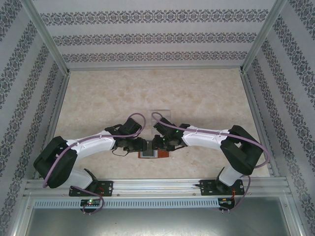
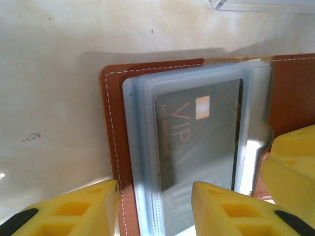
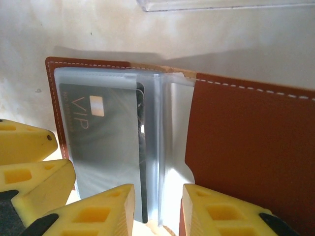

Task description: Take the credit cards out of the card holder

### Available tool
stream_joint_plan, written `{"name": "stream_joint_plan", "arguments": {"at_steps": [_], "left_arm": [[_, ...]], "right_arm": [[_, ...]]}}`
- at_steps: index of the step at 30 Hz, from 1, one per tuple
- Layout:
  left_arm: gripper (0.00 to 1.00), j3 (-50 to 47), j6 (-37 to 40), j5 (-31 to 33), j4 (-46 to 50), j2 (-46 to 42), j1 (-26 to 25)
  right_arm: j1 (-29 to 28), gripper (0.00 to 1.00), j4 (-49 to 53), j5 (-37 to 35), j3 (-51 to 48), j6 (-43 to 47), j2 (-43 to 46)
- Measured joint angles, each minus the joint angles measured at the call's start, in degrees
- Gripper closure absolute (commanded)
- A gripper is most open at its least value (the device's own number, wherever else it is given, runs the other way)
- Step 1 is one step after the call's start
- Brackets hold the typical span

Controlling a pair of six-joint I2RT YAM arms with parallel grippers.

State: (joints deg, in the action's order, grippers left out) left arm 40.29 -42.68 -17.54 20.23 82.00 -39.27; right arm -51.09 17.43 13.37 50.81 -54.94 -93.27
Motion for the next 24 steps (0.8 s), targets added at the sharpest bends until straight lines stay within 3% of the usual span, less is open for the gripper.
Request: {"name": "stream_joint_plan", "arguments": {"at_steps": [24], "left_arm": [[0.63, 0.9, 1.8, 1.3, 1.0, 2.9, 0.0]], "right_arm": [[0.4, 0.67, -3.4, 0.2, -0.4, -0.5, -3.7]]}}
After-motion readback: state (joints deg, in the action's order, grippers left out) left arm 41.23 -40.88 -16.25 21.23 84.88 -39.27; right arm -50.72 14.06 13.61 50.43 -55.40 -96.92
